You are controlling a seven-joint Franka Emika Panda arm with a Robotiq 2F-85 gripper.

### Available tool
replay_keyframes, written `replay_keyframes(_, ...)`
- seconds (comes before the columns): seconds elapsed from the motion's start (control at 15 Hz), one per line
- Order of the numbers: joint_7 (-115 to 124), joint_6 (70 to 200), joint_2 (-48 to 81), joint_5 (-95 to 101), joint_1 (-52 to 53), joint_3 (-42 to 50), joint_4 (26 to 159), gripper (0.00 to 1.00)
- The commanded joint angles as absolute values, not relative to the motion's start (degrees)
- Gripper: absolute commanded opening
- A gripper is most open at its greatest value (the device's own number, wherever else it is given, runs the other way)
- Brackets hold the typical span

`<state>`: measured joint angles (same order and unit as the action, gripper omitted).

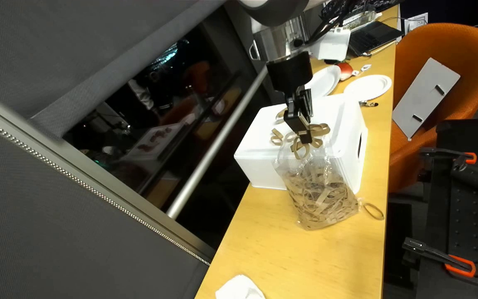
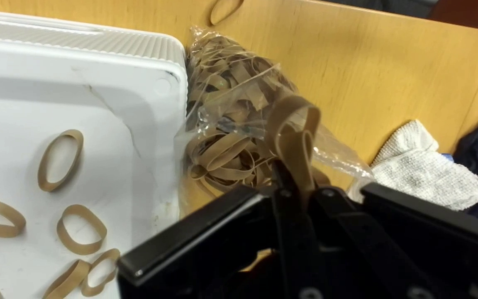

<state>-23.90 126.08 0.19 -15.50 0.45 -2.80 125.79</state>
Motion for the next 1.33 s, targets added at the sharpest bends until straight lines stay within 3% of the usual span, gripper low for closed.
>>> replay_keyframes(0.0,-25.0,127.5,-0.4,-15.4,0.9,-2.4,125.5,0.01)
replay_keyframes(0.8,-27.4,131.0,3.7,-16.5,0.5,-2.6,123.9,0.01)
replay_keyframes(0.87,-27.4,131.0,4.0,-16.5,0.4,-2.7,123.6,0.05)
replay_keyframes(0.93,-27.5,130.9,4.3,-16.5,0.4,-2.7,123.5,0.15)
replay_keyframes(1.07,-27.5,130.8,4.7,-16.5,0.3,-2.7,123.1,0.21)
replay_keyframes(1.27,-27.5,130.8,5.3,-16.5,0.2,-2.8,122.7,0.17)
